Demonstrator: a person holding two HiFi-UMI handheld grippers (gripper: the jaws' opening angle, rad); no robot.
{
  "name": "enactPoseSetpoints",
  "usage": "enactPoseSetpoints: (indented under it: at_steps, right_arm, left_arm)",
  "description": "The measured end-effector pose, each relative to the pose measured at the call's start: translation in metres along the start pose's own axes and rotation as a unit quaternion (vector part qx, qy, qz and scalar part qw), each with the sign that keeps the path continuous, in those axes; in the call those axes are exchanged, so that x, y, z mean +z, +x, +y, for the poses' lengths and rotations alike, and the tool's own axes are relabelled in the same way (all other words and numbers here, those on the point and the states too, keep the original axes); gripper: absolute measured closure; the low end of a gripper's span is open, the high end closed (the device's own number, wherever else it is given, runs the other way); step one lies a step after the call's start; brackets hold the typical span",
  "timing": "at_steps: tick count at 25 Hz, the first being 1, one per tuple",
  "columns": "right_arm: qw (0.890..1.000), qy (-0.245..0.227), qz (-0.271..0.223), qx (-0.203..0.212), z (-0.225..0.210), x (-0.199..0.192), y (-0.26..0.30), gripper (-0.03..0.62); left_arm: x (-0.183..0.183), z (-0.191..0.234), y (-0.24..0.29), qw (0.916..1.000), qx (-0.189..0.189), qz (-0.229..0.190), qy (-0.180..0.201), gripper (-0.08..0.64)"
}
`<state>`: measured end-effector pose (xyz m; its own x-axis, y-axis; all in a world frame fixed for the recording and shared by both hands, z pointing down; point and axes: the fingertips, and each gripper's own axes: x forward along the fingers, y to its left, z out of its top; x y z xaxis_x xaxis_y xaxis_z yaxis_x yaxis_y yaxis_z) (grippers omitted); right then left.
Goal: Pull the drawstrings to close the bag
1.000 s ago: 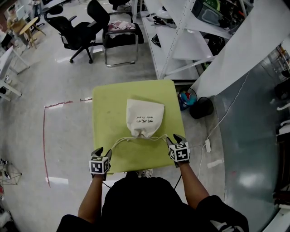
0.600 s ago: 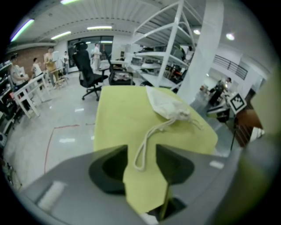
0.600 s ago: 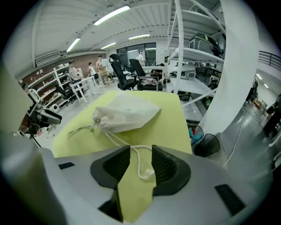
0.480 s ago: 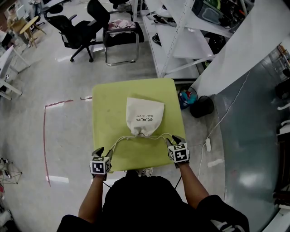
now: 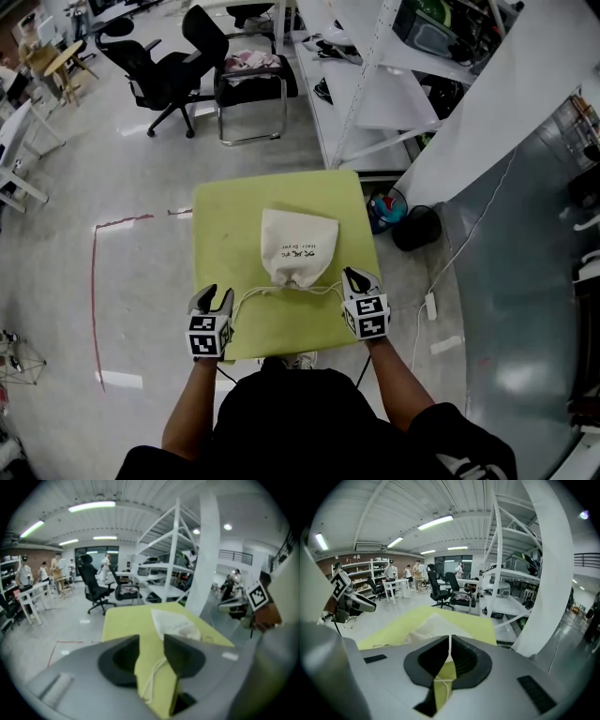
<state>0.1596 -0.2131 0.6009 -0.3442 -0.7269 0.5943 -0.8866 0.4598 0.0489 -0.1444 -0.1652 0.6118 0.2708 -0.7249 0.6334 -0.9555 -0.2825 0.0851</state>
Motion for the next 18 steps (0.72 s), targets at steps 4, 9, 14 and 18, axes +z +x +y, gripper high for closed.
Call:
enactPoseSetpoints:
  at_steps: [4, 9, 14, 18]
  right_arm:
    - [0.999, -0.011, -0.04, 0.007, 0.001, 0.031, -0.006, 0.584]
    - [0.996, -0.017, -0.083, 0.012, 0.002, 0.066, -0.015, 0.586]
    - [0.991, -0.018, -0.132, 0.014, 0.006, 0.105, -0.03, 0.586]
    - [0.988, -0.02, -0.153, 0.017, 0.008, 0.124, -0.032, 0.586]
  left_arm:
    - [0.035, -0.006, -0.007, 0.9986, 0.014, -0.043, 0.028, 0.45]
    - [0.073, -0.009, -0.018, 0.9949, 0.023, -0.095, 0.026, 0.545]
    - [0.107, -0.011, -0.032, 0.9905, 0.015, -0.136, 0.008, 0.554]
    - [0.13, -0.01, -0.044, 0.9855, 0.013, -0.169, 0.001, 0.553]
